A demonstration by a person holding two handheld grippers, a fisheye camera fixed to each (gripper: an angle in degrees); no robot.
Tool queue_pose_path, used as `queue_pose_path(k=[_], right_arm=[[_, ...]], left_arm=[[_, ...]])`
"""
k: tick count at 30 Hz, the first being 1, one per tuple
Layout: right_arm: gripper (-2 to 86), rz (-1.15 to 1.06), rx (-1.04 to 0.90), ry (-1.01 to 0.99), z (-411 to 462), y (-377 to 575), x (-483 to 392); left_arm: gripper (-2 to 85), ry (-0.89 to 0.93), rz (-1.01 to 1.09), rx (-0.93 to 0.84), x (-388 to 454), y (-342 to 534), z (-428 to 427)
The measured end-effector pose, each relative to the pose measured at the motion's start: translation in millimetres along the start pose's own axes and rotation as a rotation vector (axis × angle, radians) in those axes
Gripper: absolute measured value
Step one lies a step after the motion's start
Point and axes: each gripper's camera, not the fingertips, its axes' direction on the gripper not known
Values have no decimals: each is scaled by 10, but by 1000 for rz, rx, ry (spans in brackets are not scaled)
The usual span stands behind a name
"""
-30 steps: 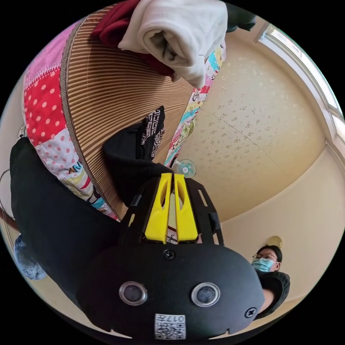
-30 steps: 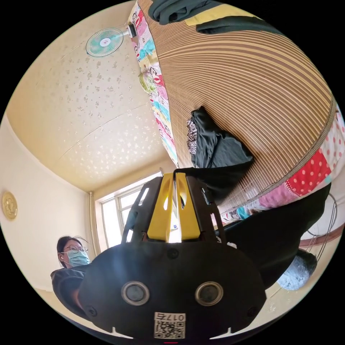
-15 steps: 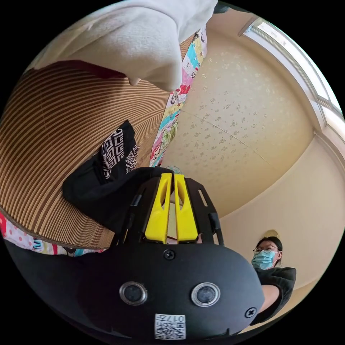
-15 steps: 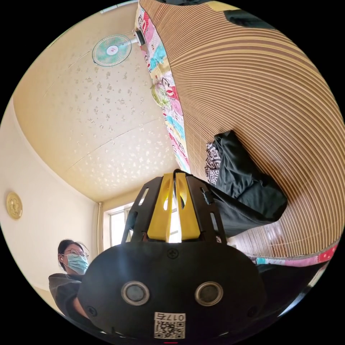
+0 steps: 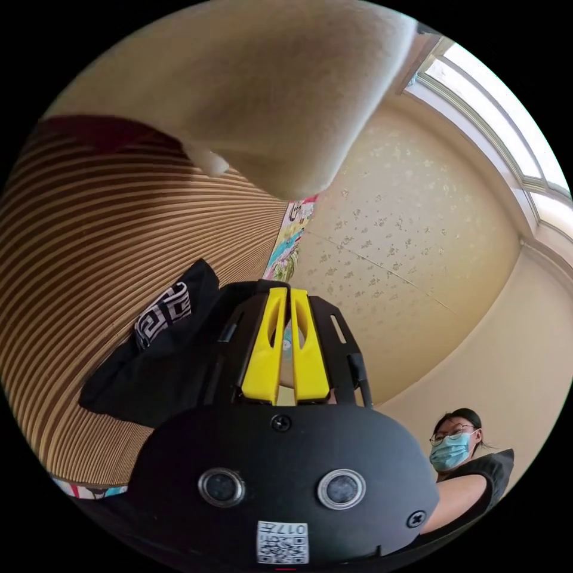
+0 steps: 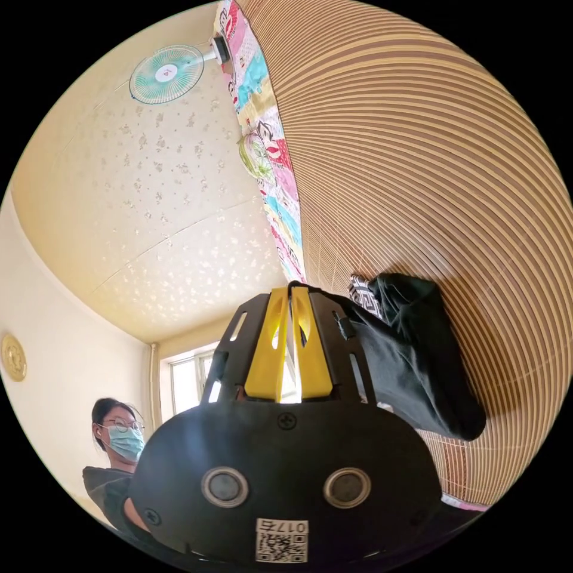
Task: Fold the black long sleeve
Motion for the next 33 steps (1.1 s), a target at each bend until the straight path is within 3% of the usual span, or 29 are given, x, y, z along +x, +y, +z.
queue_pose_path(k=[5, 13, 19, 25, 27, 30, 33], right_arm=[[10, 32, 13, 10, 150, -115, 142], [10, 91, 82, 29, 311, -319, 427], [14, 88, 70, 92, 663, -608, 534], [21, 100, 204, 102, 805, -574, 575], [21, 53, 194, 168, 877, -540, 469], [19, -80, 29, 389, 1170, -459, 229], [14, -281, -185, 713, 1592, -192, 45]], left_arm=[[-4, 9, 33, -46, 61, 31, 281], [-1, -165, 27, -98, -69, -434, 689], [13, -305, 10, -23, -299, -528, 865], [106, -361, 40, -95, -349, -439, 958], [130, -445, 103, -229, -301, -302, 1010], [135, -642, 246, -400, -221, 37, 1038], [132, -823, 381, -463, -196, 426, 923]])
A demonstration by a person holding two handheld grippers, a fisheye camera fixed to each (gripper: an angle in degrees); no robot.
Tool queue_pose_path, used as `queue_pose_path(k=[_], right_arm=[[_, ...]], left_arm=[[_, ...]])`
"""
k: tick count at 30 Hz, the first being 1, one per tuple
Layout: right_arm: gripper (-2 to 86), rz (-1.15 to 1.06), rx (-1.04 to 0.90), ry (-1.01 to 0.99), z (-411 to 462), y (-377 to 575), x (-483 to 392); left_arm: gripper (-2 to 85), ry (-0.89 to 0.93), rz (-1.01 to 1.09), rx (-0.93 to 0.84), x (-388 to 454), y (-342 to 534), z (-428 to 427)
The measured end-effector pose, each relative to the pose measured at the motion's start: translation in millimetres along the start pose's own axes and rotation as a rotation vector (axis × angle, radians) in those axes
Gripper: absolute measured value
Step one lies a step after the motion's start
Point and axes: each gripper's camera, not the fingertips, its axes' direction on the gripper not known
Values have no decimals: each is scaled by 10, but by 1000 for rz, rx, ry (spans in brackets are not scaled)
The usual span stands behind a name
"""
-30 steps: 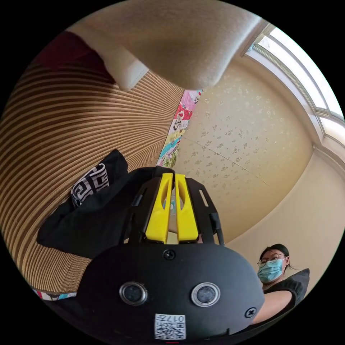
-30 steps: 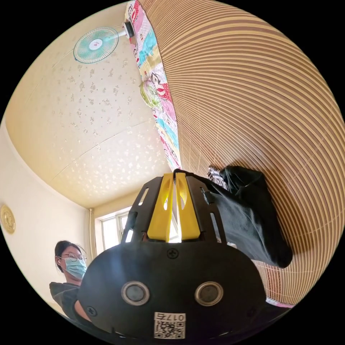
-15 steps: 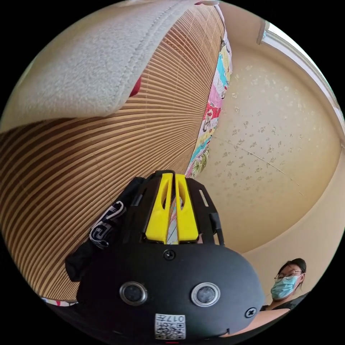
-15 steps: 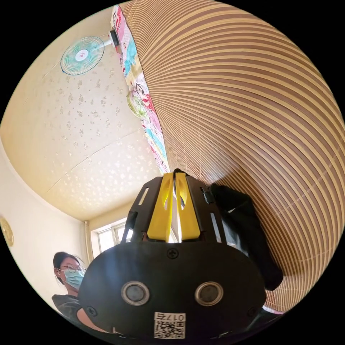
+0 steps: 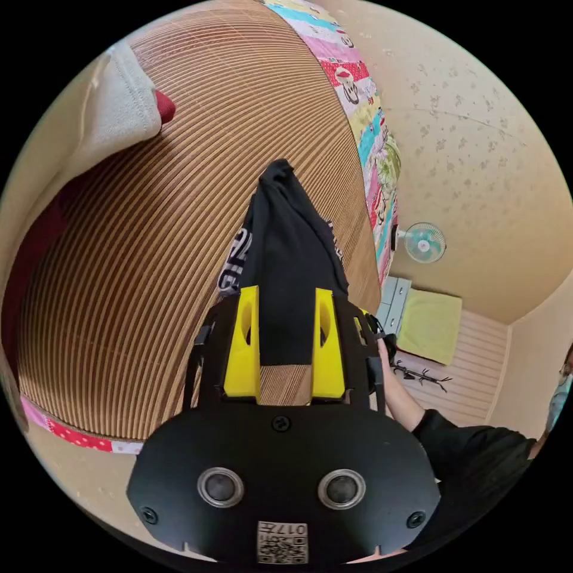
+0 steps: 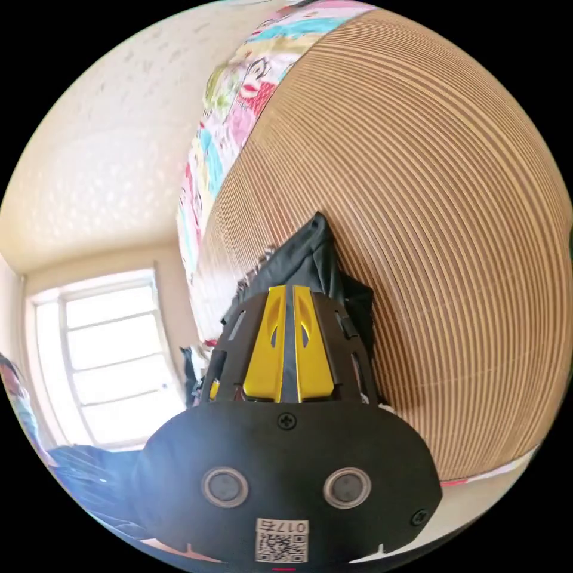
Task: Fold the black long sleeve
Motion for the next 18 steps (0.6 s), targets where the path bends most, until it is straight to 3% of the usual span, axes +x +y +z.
queue_pose_path(k=[2, 6, 13, 18], right_arm=[[8, -151, -132, 167, 274, 156, -216], [5, -190, -274, 456, 669, 273, -187], [15, -94, -231, 578, 847, 96, -407], [55, -246, -224, 595, 1109, 239, -1017]], left_arm=[[127, -114, 46, 6, 28, 212, -12], [125, -310, 21, 76, -111, 533, -63], [97, -200, -127, 1, -748, 633, 102], [21, 22, -135, -26, -1073, 676, 112]])
